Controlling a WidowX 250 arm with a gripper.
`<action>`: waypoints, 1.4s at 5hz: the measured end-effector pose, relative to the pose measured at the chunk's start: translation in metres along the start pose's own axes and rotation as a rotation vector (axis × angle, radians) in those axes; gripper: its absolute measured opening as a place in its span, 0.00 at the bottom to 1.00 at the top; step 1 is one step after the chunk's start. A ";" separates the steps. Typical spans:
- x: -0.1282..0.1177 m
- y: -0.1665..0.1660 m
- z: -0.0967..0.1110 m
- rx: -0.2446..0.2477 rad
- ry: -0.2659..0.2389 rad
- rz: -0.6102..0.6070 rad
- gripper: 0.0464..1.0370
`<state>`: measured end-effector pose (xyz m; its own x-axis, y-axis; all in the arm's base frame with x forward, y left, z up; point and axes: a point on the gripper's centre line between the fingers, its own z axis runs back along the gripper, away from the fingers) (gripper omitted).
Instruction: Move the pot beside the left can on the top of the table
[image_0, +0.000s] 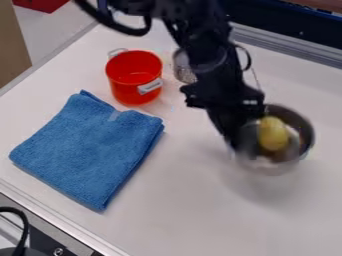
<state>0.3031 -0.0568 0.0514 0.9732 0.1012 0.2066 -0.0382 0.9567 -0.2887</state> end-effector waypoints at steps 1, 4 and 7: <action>0.035 0.003 -0.003 0.025 -0.120 0.206 0.01; 0.108 0.025 -0.029 0.091 -0.212 0.481 0.01; 0.126 0.032 -0.044 0.097 -0.203 0.631 0.01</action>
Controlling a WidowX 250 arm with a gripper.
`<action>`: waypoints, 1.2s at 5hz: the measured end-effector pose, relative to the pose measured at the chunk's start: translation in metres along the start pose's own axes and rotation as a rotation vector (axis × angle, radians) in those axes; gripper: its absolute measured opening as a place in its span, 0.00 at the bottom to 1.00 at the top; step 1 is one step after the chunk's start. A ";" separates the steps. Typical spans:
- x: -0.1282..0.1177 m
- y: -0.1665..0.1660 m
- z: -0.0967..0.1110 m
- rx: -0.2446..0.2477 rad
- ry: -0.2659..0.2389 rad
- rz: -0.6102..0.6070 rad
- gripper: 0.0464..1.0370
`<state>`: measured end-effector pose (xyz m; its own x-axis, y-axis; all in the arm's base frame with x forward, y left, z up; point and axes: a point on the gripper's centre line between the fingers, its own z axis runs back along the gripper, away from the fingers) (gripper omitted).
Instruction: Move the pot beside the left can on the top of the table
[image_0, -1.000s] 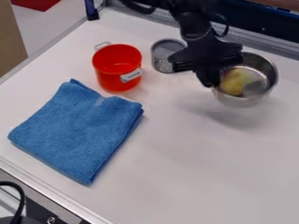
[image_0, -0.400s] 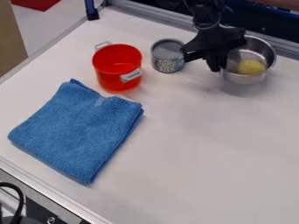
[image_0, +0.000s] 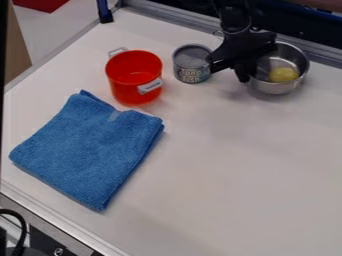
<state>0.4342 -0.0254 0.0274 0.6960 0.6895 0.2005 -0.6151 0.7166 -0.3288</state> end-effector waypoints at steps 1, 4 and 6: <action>0.002 0.005 0.000 0.036 -0.014 0.092 0.01; 0.019 0.001 0.010 0.049 -0.019 0.154 0.43; 0.018 0.002 0.010 0.060 -0.015 0.158 0.96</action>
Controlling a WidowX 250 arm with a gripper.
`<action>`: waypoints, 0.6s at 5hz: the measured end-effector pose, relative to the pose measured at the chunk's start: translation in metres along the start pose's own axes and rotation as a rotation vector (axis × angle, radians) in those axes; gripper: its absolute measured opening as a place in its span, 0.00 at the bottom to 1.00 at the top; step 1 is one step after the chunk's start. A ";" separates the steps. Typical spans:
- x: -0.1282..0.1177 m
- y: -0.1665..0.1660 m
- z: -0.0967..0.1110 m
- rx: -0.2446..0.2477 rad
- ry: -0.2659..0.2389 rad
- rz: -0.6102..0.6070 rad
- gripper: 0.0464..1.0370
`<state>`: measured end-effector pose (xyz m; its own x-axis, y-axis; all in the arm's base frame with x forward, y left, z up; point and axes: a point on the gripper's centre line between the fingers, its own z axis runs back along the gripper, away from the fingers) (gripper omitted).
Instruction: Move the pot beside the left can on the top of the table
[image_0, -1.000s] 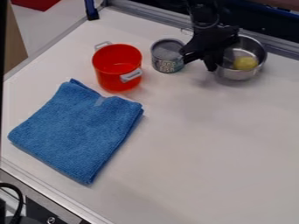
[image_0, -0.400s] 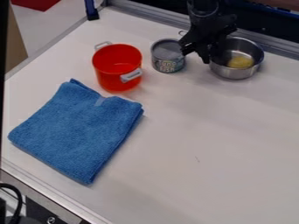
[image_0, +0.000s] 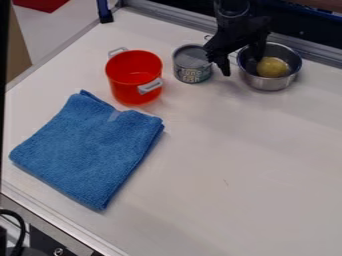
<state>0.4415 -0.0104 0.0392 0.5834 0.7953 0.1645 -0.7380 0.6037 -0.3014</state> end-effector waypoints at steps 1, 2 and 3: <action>-0.001 0.004 0.007 0.015 -0.013 -0.010 0.96; -0.006 0.004 0.038 0.012 -0.091 -0.042 0.96; -0.022 0.014 0.054 0.065 -0.078 -0.135 0.96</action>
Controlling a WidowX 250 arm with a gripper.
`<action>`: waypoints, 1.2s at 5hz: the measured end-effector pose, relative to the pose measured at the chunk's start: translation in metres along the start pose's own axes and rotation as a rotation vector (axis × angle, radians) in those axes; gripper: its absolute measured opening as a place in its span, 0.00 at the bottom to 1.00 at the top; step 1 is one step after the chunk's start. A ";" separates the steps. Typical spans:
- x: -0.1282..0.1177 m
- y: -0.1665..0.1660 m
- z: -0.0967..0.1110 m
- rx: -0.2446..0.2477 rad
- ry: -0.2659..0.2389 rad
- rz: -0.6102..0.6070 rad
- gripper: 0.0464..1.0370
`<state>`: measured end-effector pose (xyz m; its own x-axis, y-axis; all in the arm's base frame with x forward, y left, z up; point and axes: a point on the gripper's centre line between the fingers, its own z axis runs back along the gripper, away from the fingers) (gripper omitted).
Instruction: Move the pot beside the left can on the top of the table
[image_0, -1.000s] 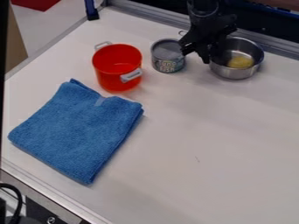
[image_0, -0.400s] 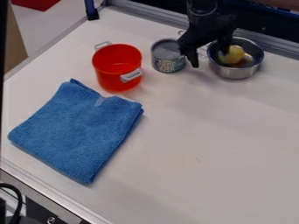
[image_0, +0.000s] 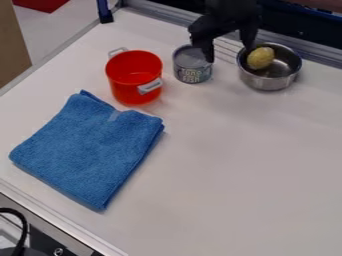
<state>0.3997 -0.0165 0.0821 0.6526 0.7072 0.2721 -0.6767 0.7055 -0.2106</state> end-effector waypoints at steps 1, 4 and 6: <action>-0.015 0.015 0.015 0.043 0.096 -0.186 0.96; 0.023 0.095 0.044 0.056 0.034 -0.263 0.96; 0.066 0.093 0.046 0.133 -0.097 -0.124 0.96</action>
